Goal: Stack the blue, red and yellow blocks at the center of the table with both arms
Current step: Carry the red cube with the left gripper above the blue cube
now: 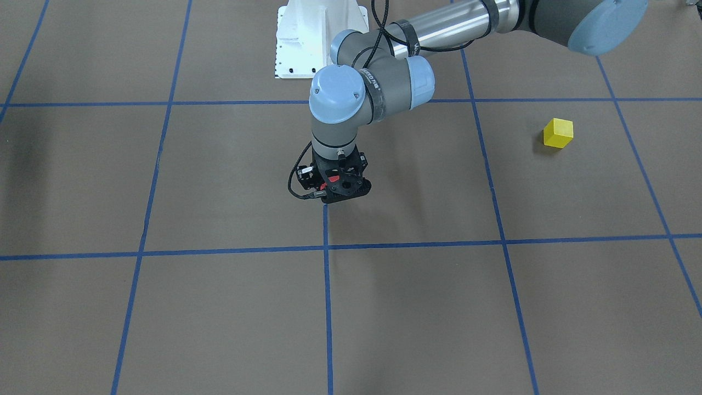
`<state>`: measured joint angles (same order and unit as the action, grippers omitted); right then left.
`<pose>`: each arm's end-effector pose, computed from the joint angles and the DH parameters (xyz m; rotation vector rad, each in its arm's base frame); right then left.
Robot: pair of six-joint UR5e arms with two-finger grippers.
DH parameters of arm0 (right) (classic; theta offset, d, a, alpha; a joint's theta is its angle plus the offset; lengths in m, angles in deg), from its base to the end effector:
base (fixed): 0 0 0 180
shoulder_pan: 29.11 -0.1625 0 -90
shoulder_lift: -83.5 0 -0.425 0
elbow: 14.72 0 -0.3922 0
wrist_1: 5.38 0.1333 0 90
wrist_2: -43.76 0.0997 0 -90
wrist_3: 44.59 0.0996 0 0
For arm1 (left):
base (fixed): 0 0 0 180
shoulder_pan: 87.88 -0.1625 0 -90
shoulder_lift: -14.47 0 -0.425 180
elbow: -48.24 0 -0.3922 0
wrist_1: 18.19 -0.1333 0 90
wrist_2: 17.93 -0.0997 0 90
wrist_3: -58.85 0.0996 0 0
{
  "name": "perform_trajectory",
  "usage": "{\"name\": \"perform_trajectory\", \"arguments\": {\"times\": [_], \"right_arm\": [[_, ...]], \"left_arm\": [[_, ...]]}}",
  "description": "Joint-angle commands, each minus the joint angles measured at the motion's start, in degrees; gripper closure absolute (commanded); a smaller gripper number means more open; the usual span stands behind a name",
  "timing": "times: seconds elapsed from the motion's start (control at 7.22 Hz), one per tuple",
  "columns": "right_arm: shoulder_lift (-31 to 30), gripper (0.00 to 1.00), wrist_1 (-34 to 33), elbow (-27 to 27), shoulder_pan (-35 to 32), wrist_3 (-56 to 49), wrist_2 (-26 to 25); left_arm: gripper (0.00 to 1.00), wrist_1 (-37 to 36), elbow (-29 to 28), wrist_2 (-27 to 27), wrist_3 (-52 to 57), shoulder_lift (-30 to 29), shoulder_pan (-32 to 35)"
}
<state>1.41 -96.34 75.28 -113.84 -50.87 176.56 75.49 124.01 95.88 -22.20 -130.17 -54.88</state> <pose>0.0144 -0.5584 0.5900 0.1225 -0.7468 -0.2372 0.6037 -0.5030 0.1503 -0.0973 0.8504 -0.2341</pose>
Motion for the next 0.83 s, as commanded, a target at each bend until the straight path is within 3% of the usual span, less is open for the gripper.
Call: {"name": "perform_trajectory", "arguments": {"times": [0.0, 0.69], "right_arm": [[0.0, 0.0, 0.0, 0.0, 0.0, 0.12, 0.0], [0.0, 0.0, 0.0, 0.0, 0.0, 0.04, 0.0]], "left_arm": [[0.55, -0.17, 0.51, 0.45, -0.25, 0.06, -0.04], [0.34, -3.86, 0.78, 0.62, -0.33, -0.29, -0.04]]}}
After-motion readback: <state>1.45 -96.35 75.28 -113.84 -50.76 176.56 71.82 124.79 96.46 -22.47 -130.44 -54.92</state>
